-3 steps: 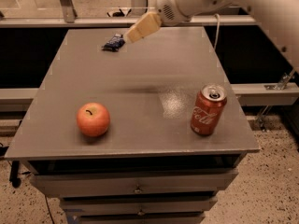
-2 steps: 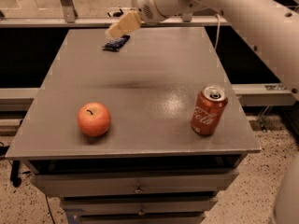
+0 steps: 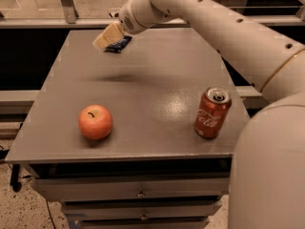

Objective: Move rxbar blueberry near apple

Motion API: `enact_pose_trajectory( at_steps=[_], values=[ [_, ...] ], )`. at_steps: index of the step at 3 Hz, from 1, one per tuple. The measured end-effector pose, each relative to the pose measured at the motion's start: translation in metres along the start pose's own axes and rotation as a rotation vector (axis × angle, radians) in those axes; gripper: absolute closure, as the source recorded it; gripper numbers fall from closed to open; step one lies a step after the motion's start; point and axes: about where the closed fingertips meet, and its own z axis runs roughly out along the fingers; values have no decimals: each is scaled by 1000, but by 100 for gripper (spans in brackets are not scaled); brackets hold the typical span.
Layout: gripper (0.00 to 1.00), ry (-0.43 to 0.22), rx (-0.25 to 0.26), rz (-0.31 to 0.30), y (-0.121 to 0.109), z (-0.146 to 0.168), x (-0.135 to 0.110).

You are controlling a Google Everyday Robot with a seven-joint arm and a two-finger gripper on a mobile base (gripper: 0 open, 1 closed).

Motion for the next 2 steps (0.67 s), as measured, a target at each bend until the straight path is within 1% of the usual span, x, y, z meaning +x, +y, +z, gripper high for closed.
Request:
enact_pose_trajectory(
  at_steps=[1, 2],
  values=[
    [0, 65, -1, 4, -11, 22, 24],
    [0, 103, 14, 33, -26, 33, 43]
  ],
)
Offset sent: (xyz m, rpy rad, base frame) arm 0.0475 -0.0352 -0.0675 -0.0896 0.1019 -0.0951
